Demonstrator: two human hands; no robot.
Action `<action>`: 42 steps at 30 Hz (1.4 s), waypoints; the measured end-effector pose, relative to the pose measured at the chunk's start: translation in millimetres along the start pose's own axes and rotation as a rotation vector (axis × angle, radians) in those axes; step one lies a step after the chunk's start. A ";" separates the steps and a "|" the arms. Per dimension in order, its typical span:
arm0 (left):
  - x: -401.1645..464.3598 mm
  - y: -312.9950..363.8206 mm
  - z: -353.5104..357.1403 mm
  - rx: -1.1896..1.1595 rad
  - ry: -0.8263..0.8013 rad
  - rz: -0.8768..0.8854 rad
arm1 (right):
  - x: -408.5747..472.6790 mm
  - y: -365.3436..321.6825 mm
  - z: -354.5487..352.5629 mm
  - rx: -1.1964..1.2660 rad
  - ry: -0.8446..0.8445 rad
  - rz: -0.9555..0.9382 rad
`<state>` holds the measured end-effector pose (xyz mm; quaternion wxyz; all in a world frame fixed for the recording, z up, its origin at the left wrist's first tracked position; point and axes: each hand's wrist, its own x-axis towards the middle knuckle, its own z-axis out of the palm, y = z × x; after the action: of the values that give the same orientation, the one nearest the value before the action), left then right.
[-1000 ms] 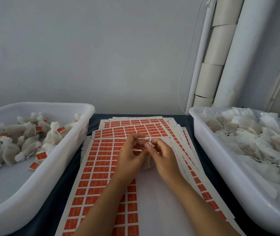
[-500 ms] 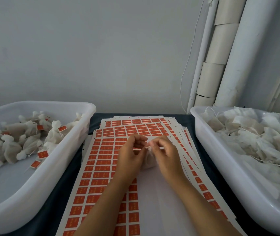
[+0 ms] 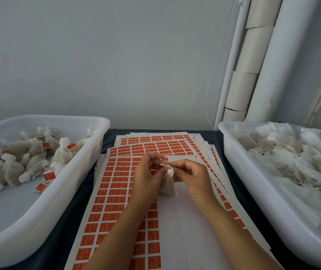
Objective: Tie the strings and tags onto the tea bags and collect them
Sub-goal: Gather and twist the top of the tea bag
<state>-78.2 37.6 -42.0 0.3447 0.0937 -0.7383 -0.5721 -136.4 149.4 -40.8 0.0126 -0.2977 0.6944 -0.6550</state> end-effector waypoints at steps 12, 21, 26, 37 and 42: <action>2.3 -3.3 -1.3 0.017 -0.059 -0.002 | 0.0 3.7 1.5 -0.081 0.016 -0.015; 2.1 -5.6 0.0 0.023 -0.121 0.059 | -0.6 6.9 6.7 -0.168 0.031 -0.036; 1.3 -5.9 0.4 -0.017 -0.191 0.059 | -0.4 5.6 5.6 -0.171 0.062 -0.040; 1.3 -11.3 1.5 0.029 -0.204 -0.008 | 1.4 3.0 0.3 -0.116 0.112 -0.051; 2.0 -12.6 0.4 0.053 -0.140 -0.031 | 1.4 3.5 -0.9 0.043 0.008 0.061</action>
<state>-83.2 32.7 -52.7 0.2807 0.0737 -0.7740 -0.5628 -139.4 149.5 -43.3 0.0365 -0.2734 0.6890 -0.6703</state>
